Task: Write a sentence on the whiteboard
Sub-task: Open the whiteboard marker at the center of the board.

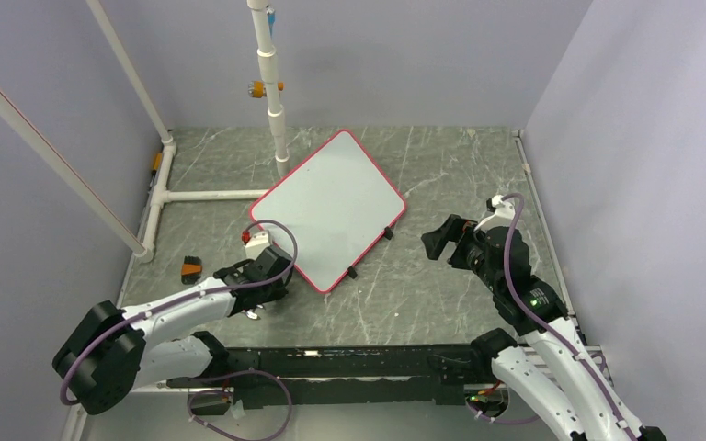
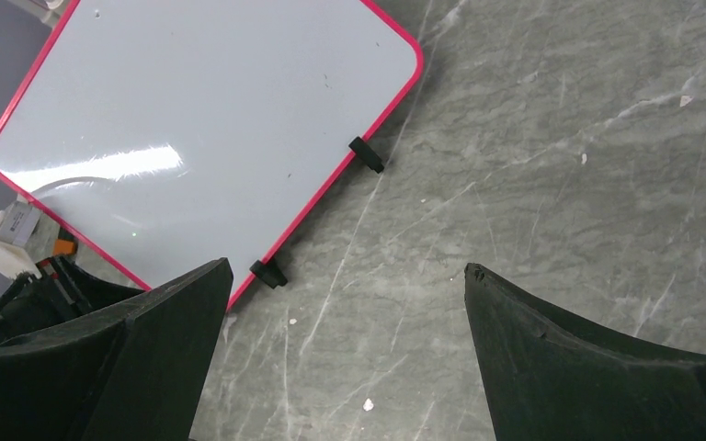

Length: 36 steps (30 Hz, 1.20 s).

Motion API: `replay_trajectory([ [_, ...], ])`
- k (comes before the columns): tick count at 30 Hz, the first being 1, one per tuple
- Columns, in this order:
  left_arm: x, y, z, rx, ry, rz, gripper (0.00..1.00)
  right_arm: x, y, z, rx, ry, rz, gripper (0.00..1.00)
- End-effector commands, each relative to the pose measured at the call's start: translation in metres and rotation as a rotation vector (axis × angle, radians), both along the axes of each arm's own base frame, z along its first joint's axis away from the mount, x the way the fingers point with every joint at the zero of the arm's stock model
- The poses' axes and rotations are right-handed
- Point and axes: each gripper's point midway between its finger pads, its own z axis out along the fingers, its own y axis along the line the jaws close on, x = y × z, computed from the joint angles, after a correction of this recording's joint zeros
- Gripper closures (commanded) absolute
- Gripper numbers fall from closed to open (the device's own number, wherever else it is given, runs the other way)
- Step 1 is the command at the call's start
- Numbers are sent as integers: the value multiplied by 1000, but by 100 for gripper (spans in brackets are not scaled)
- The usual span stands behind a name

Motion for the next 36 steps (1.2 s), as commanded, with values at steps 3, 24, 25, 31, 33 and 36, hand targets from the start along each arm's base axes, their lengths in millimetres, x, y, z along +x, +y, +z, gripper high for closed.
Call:
replay_trajectory([
  [3,-1,-2,-7,-15,-11,34,100,-1,1,7,-3,-17,17,0],
  [24,-27,30,65,-90,-132,68,100,-10,45,21,40,22,277,0],
  [25,-28,30,69,-99,-139,57,100,-11,47,22,43,24,290,0],
  [31,-38,30,98,-123,-177,-41,100,-20,62,40,96,-27,397,0],
  [33,-40,33,110,-104,-189,-77,100,-26,70,47,121,-42,455,0],
  [36,-41,27,132,-120,-207,-136,100,-30,76,51,138,-39,494,0],
])
